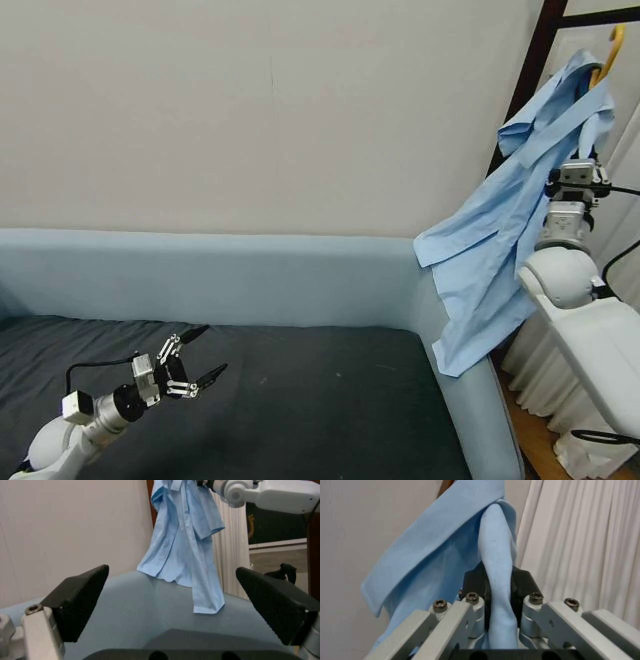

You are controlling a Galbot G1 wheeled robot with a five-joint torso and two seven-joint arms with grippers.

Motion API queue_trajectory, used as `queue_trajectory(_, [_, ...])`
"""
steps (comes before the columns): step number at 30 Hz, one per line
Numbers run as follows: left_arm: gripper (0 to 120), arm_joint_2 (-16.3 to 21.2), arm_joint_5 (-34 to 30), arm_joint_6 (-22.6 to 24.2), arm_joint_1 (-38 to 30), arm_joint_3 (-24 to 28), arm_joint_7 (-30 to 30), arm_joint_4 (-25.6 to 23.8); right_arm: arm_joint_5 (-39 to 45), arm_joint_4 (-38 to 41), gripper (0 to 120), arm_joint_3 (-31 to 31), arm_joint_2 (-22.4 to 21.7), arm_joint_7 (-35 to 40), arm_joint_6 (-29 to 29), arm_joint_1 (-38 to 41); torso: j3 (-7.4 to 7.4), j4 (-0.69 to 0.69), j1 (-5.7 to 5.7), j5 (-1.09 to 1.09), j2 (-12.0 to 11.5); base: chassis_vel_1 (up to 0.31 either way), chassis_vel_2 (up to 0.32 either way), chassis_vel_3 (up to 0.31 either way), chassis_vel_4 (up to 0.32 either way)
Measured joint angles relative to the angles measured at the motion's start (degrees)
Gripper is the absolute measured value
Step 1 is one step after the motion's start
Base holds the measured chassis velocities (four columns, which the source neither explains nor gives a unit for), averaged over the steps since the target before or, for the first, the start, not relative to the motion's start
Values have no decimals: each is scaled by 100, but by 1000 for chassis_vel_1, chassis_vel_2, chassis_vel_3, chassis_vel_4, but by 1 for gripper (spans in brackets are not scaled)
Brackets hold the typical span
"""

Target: Pick up the clothes from the sofa and hang them on the clothes hanger.

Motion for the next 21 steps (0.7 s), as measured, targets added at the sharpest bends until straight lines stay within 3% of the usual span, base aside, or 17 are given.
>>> queue_trajectory(11, [100, 124, -79, -73, 55, -96, 5, 126, -1303, -1821, 8, 12, 926, -99, 119, 1217, -1, -2, 0, -1, 0, 0, 0, 0, 0])
queue_trajectory(21, [100, 129, -93, -79, 36, -91, 7, 98, -1413, -3026, 8, 146, 1358, 62, -94, 2136, -1, -1, 0, -1, 0, 0, 0, 0, 0])
